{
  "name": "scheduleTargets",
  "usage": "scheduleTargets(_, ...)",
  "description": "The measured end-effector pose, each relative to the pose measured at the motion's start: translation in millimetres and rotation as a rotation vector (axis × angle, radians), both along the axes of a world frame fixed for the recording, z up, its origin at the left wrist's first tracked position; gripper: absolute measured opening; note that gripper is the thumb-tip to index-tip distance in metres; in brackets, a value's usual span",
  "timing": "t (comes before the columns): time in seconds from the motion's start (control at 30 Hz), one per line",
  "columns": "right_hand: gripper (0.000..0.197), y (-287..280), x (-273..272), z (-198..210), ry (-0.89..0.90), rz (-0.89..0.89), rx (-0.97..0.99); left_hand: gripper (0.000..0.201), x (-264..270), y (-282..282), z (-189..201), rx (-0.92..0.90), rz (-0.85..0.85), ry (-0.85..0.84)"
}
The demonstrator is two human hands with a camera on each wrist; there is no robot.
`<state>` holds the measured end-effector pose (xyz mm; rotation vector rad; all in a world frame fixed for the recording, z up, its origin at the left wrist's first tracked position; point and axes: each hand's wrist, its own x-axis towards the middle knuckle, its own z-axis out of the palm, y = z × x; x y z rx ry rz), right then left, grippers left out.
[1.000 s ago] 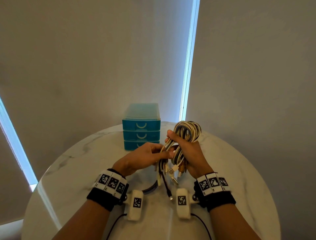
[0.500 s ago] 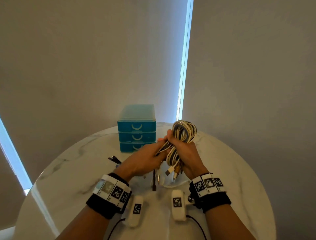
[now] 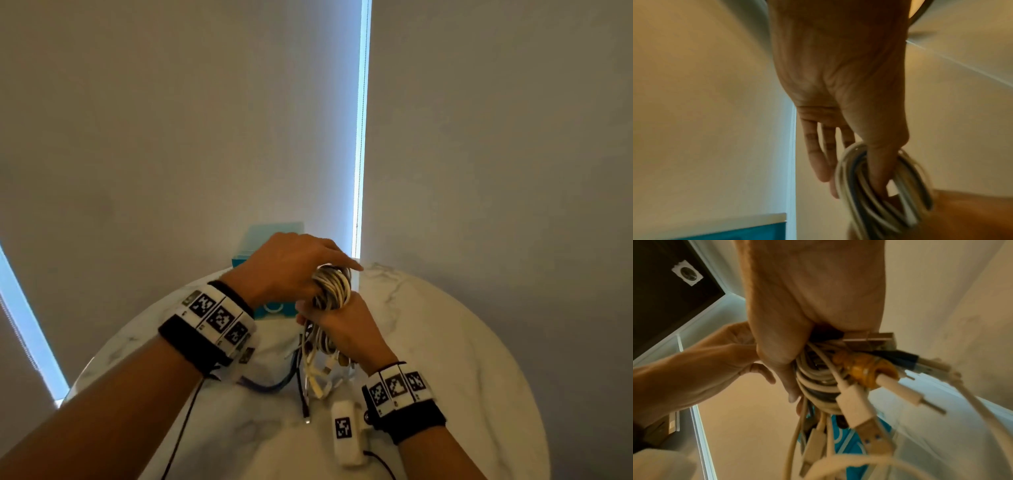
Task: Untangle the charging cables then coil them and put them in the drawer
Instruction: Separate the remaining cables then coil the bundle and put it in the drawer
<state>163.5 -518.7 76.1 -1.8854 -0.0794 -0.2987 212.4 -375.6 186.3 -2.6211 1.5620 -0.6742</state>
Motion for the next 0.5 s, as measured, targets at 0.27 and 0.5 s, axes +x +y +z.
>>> scheduleTargets(0.27, 0.015, -3.7, -8.7, 6.7, 0.021, 0.196, -0.038, 0.015, -7.8, 4.2, 23.2, 0.12, -0.207, -0.16)
scheduleTargets(0.5, 0.026, -1.5, -3.4, 8.0, -0.003, 0.137, 0.191, 0.029, -13.9, -8.2, 20.3, 0.037, -0.215, -0.139)
